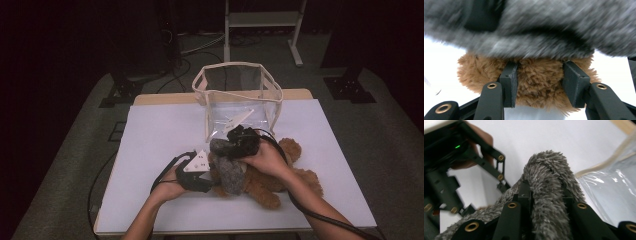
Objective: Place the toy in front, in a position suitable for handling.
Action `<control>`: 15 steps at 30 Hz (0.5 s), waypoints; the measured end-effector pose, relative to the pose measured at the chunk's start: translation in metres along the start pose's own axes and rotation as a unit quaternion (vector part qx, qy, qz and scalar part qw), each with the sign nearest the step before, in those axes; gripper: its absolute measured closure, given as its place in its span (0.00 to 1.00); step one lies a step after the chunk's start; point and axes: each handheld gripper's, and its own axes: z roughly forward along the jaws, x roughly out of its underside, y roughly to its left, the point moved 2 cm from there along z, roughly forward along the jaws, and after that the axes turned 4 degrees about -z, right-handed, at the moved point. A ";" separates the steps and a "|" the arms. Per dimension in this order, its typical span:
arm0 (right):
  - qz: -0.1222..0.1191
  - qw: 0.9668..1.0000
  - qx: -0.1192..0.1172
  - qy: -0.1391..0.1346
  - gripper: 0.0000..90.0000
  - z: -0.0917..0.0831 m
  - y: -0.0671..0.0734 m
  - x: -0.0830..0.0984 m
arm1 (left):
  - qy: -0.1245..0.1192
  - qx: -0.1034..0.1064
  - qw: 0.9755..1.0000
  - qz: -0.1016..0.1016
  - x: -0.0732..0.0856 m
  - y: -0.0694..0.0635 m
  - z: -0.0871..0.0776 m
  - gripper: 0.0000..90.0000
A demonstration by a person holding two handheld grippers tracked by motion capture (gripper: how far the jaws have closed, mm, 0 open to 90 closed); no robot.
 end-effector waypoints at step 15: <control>0.035 0.999 0.013 -0.014 0.79 -0.035 -0.017 0.027 | 0.010 0.014 1.000 0.007 0.004 0.000 -0.001 0.50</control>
